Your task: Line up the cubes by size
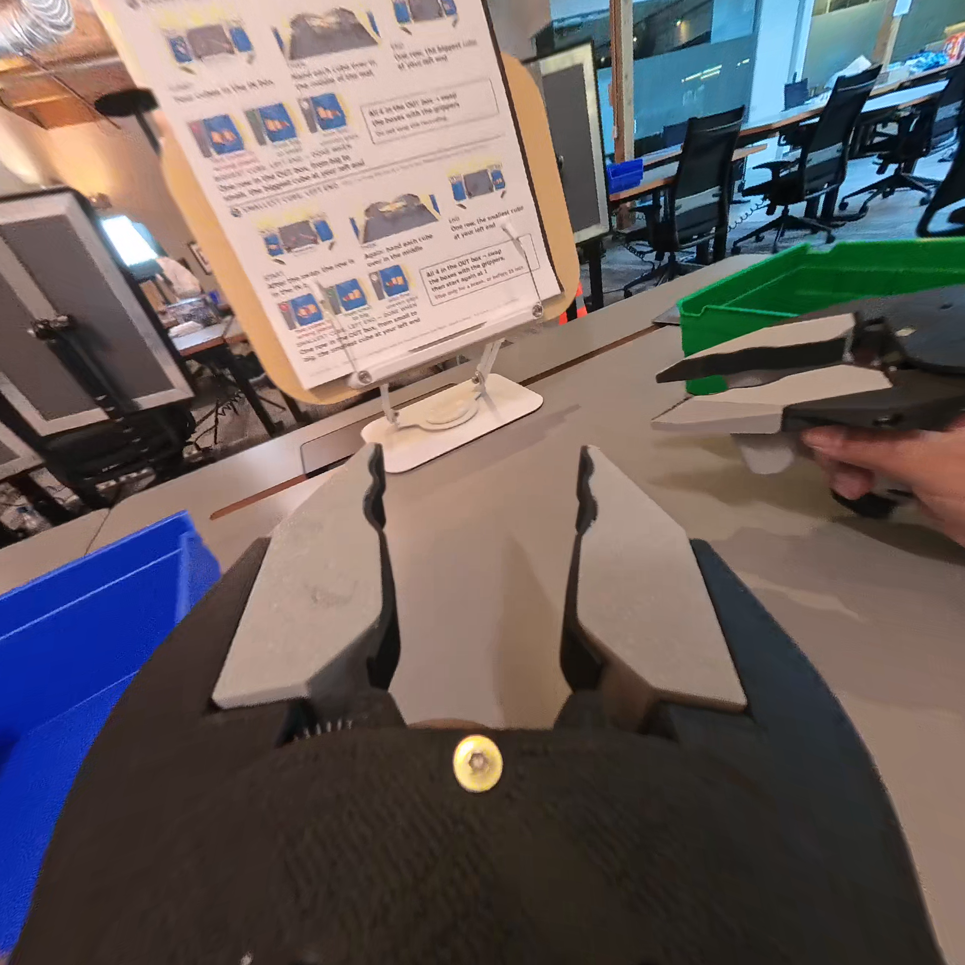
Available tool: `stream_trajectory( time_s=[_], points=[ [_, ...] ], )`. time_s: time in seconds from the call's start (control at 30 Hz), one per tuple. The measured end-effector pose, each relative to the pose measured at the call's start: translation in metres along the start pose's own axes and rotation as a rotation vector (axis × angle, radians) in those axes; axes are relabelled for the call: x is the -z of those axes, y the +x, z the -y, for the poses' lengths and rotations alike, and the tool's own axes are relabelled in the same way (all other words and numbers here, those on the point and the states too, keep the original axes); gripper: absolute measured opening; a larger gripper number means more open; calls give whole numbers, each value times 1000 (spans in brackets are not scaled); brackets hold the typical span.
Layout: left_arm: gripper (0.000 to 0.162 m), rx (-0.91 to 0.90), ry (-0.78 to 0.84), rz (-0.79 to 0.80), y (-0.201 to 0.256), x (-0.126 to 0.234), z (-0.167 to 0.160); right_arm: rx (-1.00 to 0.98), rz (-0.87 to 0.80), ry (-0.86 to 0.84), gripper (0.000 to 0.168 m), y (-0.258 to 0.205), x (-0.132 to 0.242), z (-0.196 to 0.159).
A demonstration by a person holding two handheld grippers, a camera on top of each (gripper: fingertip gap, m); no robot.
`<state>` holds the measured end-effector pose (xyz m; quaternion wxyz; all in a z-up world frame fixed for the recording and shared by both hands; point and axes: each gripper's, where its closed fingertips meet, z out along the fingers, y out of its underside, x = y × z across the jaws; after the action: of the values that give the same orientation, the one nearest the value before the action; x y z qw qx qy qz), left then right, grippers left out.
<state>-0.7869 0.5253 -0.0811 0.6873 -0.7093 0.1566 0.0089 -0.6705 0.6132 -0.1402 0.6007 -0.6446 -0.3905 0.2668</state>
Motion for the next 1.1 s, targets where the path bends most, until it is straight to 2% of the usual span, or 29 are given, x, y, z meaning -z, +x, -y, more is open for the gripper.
stream_trajectory(
  time_s=[0.17, 0.33, 0.53, 0.67, 0.73, 0.8, 1.0, 1.1],
  points=[
    [71, 66, -19, 58, -42, 66, 10, -9, 30, 1, 44, -9, -1, 4],
    [71, 156, -36, 68, -82, 98, 17, 4, 40, 4, 43, -15, 0, 4],
    [67, 135, -180, 128, -112, 114, -20, -20, 47, 2, 43, -16, 2, 2],
    [60, 113, -306, 99, -123, 120, -47, -32, 44, 13, 42, -14, 4, 4],
    [56, 134, -364, 31, -127, 126, -55, -41, 47, 13, 42, -15, 4, 3],
    [47, 97, -392, -128, -120, 126, -56, -52, 61, 6, 42, -17, 2, 1],
    [40, -180, -675, -524, -116, 120, -88, -69, 125, -2, 44, -32, 0, 2],
    [39, -358, -711, -654, -111, 112, -104, -56, 146, 19, 44, -41, 3, 8]
  ],
)
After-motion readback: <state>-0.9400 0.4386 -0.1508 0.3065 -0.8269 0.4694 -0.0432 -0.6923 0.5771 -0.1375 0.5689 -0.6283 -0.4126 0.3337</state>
